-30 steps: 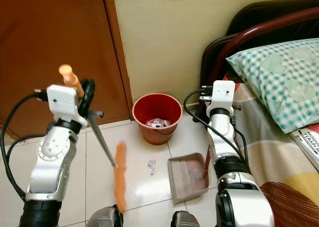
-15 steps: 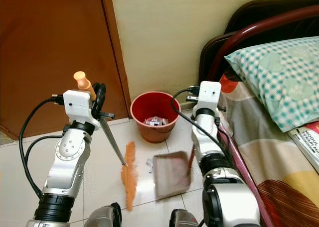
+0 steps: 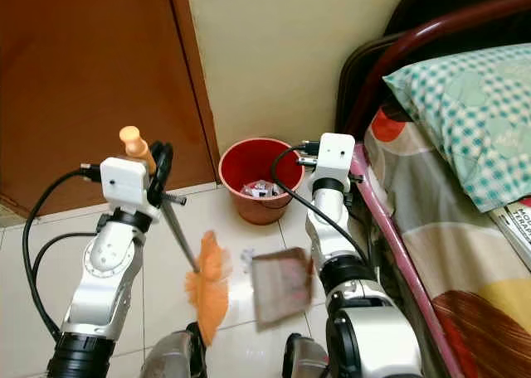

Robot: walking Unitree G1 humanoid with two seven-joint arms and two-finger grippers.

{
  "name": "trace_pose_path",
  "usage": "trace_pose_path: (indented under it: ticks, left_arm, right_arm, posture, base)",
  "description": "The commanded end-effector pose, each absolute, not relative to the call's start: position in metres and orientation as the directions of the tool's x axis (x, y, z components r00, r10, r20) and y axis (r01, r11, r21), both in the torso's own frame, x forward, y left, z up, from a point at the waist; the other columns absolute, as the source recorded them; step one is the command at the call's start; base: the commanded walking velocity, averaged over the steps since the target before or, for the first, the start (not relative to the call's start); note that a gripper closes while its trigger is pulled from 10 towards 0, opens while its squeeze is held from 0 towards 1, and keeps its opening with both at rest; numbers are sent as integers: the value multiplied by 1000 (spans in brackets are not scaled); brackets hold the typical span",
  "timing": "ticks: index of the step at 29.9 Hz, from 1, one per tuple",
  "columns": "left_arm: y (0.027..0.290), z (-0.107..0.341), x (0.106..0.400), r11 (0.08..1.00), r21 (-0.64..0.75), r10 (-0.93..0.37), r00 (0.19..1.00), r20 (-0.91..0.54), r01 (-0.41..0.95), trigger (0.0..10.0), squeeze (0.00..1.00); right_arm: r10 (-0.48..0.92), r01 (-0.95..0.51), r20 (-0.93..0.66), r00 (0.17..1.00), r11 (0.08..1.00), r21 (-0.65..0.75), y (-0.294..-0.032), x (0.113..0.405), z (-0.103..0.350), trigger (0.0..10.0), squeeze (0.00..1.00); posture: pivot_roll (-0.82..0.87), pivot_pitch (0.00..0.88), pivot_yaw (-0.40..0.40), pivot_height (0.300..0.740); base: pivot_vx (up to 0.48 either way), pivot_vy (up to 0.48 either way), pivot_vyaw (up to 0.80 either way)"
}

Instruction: Sweep floor

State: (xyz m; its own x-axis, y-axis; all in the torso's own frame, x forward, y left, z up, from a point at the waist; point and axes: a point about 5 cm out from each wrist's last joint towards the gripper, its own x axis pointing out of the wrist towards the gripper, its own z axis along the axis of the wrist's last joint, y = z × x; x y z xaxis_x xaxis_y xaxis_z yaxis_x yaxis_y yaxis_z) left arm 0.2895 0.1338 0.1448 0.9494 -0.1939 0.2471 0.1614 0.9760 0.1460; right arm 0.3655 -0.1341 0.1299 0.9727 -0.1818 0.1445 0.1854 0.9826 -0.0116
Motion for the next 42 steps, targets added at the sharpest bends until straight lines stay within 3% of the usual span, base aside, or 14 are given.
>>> trace_pose_path:
  ticks: [1, 6, 12, 20, 25, 30, 38, 42]
  left_arm:
    - [139, 128, 284, 972, 168, -191, 967, 167, 163, 10000, 0]
    - [137, 127, 285, 972, 164, -194, 968, 160, 167, 10000, 0]
    - [137, 130, 289, 968, 200, -186, 969, 162, 152, 10000, 0]
    - [183, 129, 294, 949, 311, -4, 982, 189, -56, 10000, 0]
    - [196, 138, 319, 932, 336, 45, 963, 264, -136, 10000, 0]
    - [150, 152, 347, 946, 315, -172, 946, 274, 80, 10000, 0]
    - [94, 136, 346, 866, 374, -430, 875, 221, 331, 10000, 0]
    - [80, 127, 340, 827, 373, -516, 831, 209, 420, 10000, 0]
  right_arm:
    - [-180, 181, 214, 960, 983, 17, -138, 368, 148, 10000, 0]
    - [-187, 209, 242, 952, 976, -67, -154, 369, 151, 10000, 0]
    - [-233, 253, 165, 958, 960, -115, -165, 368, 134, 10000, 0]
    - [-230, 249, 144, 962, 961, -124, -160, 362, 125, 10000, 0]
    - [-218, 235, 142, 966, 965, -115, -156, 361, 122, 10000, 0]
    - [-229, 245, 143, 963, 963, -108, -158, 359, 121, 10000, 0]
    - [-292, 299, 125, 948, 953, -41, -160, 360, 121, 10000, 0]
    - [-291, 297, 125, 949, 955, -29, -156, 361, 122, 10000, 0]
  posture:
    - [109, 276, 14, 740]
    - [97, 287, 13, 740]
    - [114, 294, 15, 740]
    - [108, 283, 9, 740]
    - [74, 269, -1, 740]
    - [52, 256, 1, 740]
    - [51, 256, 19, 740]
    - [51, 259, 21, 740]
  base:
    - [0, 0, 0]
    - [0, 0, 0]
    - [0, 0, 0]
    - [0, 0, 0]
    - [0, 0, 0]
    - [0, 0, 0]
    - [0, 0, 0]
    - [0, 0, 0]
